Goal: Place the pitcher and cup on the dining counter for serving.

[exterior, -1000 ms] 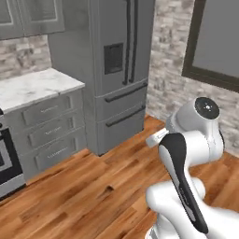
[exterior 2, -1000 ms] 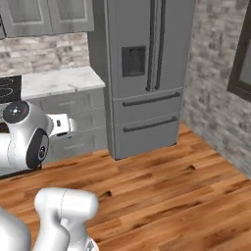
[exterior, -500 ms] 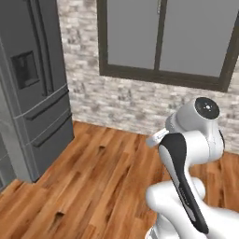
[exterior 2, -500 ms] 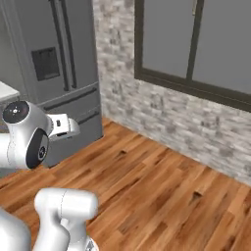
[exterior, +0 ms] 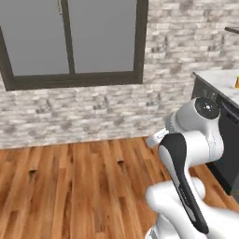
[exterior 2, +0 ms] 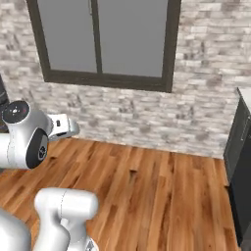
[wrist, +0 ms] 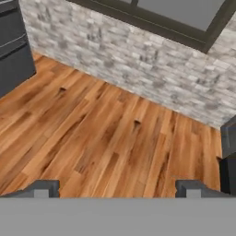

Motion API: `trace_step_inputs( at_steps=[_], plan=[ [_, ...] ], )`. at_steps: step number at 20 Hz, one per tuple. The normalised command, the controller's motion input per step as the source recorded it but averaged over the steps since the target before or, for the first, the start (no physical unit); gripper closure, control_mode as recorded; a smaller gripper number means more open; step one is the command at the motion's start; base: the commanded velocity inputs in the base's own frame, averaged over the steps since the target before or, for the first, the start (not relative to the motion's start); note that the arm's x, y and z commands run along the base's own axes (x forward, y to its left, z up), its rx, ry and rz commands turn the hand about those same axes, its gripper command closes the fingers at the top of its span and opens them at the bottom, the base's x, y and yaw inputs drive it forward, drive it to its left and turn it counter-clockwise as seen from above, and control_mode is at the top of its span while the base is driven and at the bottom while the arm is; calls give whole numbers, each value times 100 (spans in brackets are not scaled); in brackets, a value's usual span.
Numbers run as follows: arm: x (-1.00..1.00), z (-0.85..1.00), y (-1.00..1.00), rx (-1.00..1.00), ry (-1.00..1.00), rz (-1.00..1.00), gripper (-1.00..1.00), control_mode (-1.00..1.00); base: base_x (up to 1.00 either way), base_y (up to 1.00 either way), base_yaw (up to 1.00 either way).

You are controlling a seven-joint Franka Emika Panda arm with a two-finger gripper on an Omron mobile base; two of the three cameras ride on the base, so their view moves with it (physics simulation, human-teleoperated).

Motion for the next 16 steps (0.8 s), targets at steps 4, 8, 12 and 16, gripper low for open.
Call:
trace_step_inputs(
  at_steps=[4,8,12,16],
  plan=[
    [0,0,0,0,0,0,-100,100,14,-19,-77],
    [0,0,0,0,0,0,-100,100,19,-16,-76],
    [0,0,0,0,0,0,-100,100,60,3,-68],
    [0,0,0,0,0,0,-100,100,99,38,-56]
  ],
)
